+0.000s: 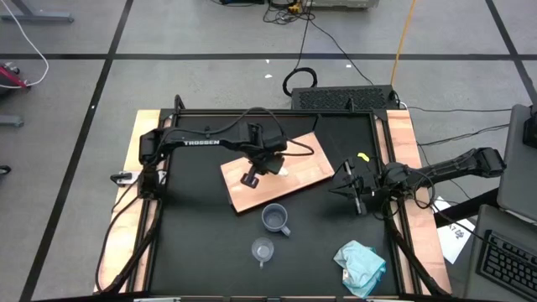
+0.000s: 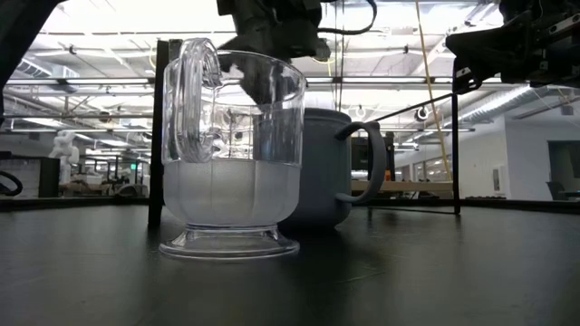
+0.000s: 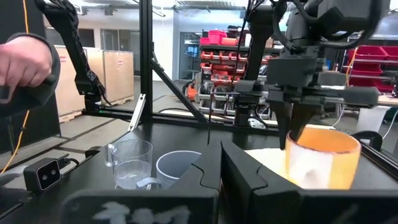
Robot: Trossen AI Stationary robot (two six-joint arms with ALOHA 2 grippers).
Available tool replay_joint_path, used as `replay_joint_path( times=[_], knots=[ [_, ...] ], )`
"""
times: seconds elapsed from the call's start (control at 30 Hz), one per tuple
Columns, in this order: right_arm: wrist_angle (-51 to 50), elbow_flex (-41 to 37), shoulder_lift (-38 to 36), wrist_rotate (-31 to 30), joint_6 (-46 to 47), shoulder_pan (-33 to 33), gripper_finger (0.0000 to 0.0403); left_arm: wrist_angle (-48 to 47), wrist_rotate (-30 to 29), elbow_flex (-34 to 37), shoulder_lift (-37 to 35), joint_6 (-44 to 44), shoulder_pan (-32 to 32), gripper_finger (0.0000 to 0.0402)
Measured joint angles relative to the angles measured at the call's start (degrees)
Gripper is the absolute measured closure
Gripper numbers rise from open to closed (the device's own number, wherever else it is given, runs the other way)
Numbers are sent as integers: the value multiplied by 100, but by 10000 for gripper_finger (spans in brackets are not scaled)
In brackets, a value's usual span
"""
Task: Stack small to large cups/mugs on shelf
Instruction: Put the orange mug on the shelf
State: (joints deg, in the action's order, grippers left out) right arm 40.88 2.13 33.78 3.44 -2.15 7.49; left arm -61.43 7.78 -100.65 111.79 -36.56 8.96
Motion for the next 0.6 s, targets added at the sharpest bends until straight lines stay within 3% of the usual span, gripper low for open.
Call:
replay_joint_path(
  times=[0.23, 0.43, 0.6],
  knots=[
    [2, 0, 0, -19, 0, 0, 403, -385, 39, 1, -312, -158, -11, 389],
    [2, 0, 0, -20, 2, 0, 403, -604, 684, -3, -428, -364, -28, 389],
    [2, 0, 0, -22, 54, 0, 403, -839, 737, -3, -449, -374, -87, 389]
  ],
)
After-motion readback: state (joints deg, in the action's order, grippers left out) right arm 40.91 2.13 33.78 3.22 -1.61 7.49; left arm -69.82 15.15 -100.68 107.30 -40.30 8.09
